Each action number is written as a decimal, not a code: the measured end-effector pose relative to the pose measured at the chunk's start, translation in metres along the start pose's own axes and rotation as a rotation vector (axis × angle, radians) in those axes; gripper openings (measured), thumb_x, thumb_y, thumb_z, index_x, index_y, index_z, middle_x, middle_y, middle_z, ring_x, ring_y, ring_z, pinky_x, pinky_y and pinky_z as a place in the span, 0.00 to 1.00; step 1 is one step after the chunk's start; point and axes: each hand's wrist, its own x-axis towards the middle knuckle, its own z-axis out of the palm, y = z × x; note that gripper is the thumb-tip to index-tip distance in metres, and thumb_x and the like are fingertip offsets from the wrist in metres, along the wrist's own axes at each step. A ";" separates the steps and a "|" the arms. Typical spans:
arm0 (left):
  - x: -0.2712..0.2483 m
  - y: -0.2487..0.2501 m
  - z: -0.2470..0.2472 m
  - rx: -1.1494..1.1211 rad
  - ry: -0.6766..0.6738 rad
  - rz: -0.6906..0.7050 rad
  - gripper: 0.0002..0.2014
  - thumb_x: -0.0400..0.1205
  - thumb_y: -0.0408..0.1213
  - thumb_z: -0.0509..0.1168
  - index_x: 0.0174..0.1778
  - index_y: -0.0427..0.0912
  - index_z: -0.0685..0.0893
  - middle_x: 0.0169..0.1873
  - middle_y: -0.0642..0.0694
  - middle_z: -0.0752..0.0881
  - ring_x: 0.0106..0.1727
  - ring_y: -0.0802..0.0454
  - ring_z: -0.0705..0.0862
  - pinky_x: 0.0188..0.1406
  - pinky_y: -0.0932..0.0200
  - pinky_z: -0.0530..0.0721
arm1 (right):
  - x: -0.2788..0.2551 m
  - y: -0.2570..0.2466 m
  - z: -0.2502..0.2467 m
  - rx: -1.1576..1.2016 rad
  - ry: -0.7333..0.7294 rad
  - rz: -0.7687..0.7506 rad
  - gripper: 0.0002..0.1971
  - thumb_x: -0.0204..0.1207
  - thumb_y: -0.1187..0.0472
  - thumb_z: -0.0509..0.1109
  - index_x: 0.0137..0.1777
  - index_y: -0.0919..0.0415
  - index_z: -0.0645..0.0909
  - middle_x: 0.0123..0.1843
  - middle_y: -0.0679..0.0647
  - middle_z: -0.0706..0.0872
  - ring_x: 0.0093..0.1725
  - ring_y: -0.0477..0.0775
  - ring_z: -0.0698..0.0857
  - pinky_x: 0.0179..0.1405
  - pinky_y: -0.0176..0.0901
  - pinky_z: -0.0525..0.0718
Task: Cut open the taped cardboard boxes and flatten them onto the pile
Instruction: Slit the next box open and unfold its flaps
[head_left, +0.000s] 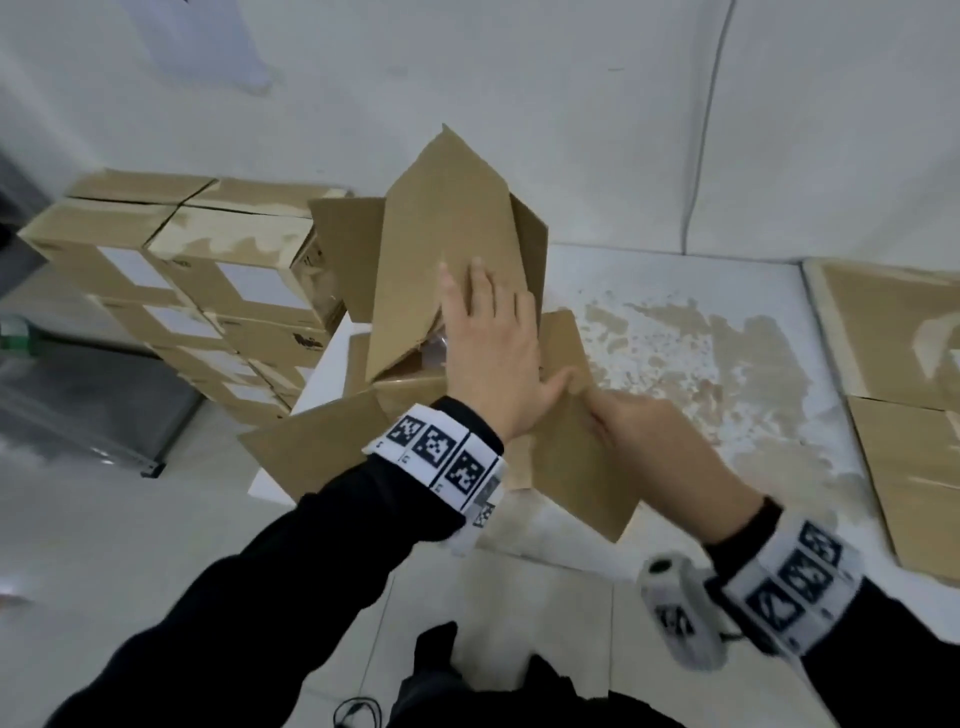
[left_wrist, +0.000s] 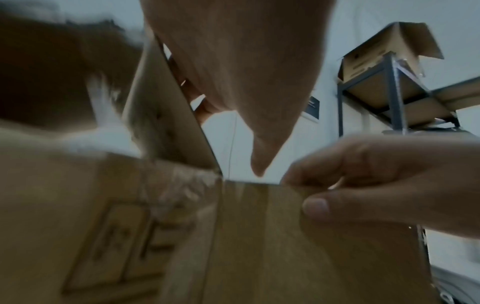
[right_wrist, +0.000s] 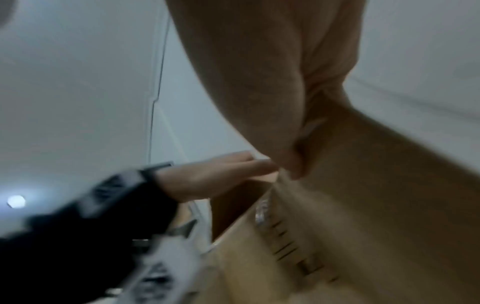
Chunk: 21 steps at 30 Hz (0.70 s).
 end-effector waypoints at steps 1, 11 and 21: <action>0.001 0.003 0.003 0.018 -0.008 0.002 0.47 0.77 0.72 0.45 0.78 0.33 0.63 0.79 0.30 0.63 0.82 0.33 0.55 0.76 0.25 0.41 | -0.007 -0.013 0.002 0.043 -0.032 0.042 0.08 0.73 0.69 0.64 0.52 0.64 0.77 0.31 0.57 0.82 0.24 0.54 0.80 0.26 0.36 0.70; -0.018 -0.046 0.025 -0.114 0.080 0.095 0.41 0.70 0.65 0.54 0.75 0.41 0.72 0.81 0.40 0.63 0.84 0.41 0.54 0.77 0.29 0.41 | 0.080 0.045 -0.038 0.856 -0.157 0.538 0.32 0.74 0.41 0.67 0.75 0.52 0.65 0.65 0.58 0.78 0.46 0.54 0.88 0.38 0.51 0.90; -0.037 -0.065 0.035 -0.149 0.151 0.226 0.37 0.67 0.64 0.59 0.67 0.44 0.81 0.76 0.42 0.73 0.81 0.41 0.63 0.76 0.28 0.52 | 0.154 0.111 0.040 0.565 -0.182 0.594 0.17 0.86 0.56 0.57 0.48 0.72 0.74 0.29 0.64 0.86 0.20 0.53 0.85 0.20 0.35 0.84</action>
